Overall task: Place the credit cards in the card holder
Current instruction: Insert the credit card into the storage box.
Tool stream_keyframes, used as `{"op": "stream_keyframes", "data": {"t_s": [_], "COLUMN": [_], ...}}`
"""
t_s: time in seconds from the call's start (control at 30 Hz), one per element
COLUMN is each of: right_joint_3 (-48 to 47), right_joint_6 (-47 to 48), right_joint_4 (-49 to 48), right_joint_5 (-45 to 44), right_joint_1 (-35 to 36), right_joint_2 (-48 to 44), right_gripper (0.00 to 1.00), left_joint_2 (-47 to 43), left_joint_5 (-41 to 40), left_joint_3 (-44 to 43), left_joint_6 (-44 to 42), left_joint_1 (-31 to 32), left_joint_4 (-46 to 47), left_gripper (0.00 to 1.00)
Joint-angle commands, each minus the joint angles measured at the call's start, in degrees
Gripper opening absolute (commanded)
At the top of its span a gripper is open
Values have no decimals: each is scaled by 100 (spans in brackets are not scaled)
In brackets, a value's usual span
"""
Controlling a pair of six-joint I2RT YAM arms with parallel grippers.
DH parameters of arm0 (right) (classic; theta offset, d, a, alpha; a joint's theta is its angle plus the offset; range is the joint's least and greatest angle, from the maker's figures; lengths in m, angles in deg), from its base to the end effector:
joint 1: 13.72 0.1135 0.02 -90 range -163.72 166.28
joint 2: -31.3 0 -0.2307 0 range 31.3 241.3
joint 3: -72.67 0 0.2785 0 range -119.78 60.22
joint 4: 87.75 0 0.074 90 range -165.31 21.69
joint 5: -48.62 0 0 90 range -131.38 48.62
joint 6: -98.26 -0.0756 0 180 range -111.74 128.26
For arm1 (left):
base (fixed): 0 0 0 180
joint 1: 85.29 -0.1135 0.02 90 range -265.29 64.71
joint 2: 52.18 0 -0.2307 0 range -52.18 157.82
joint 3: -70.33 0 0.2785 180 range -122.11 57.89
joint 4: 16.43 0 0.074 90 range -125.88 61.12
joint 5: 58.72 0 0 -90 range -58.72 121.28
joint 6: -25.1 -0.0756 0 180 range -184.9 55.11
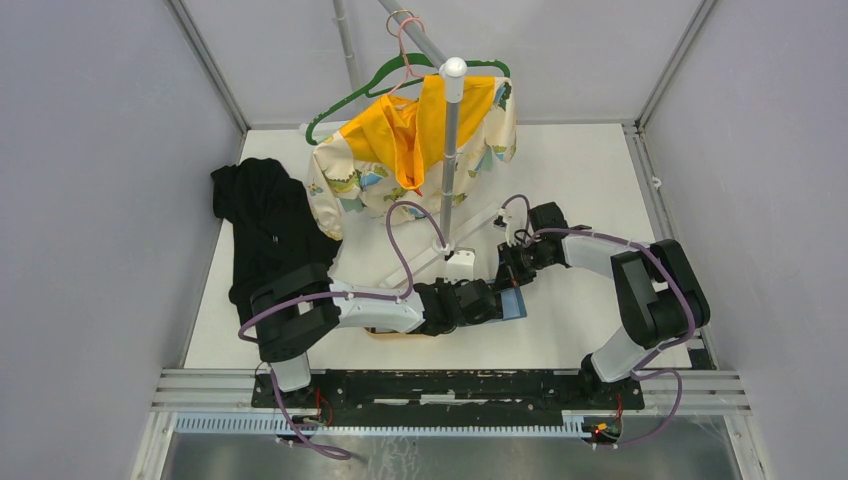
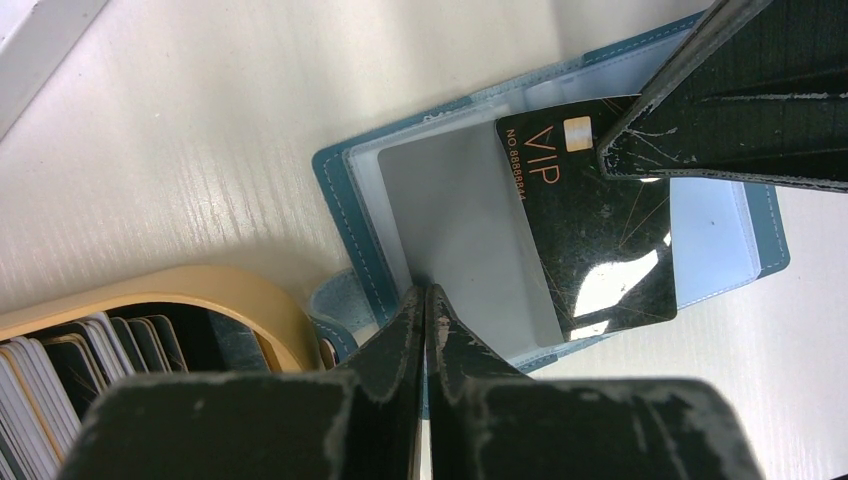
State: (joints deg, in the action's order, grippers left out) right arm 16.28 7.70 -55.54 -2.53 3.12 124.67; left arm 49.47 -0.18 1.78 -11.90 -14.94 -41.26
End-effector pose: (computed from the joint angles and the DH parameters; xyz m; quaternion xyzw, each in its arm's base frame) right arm 0.2765 0.1332 0.0521 -0.1908 0.9097 0.3491 0.1189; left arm 0.1627 -0.3384 0.0700 0.0655 0.9258 -0.1104 0.3555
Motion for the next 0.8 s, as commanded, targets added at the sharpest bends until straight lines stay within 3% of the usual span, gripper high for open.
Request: {"op": "stream_keyframes", "data": {"t_s": [0.0,0.23,0.77], "right_joint_3": [-17,57,-48], "right_joint_6": [195,-181,-111], "right_joint_4": [169,95,285], "right_joint_5": [-1008,-1275,-1220], "right_joint_1": [111,157,300], "right_joint_2": [51,60,162], "right_gripper": [0,0,0], "left_joint_2": [277,285,312], "left_joint_5": [-44,-44,-28], "left_joint_3": [-48,-57,-66], "left_joint_6": [-175,-184,-226], "left_joint_1": [-103,-104,-112], "left_joint_4": [22,25,34], "left_gripper": [6,5,5]}}
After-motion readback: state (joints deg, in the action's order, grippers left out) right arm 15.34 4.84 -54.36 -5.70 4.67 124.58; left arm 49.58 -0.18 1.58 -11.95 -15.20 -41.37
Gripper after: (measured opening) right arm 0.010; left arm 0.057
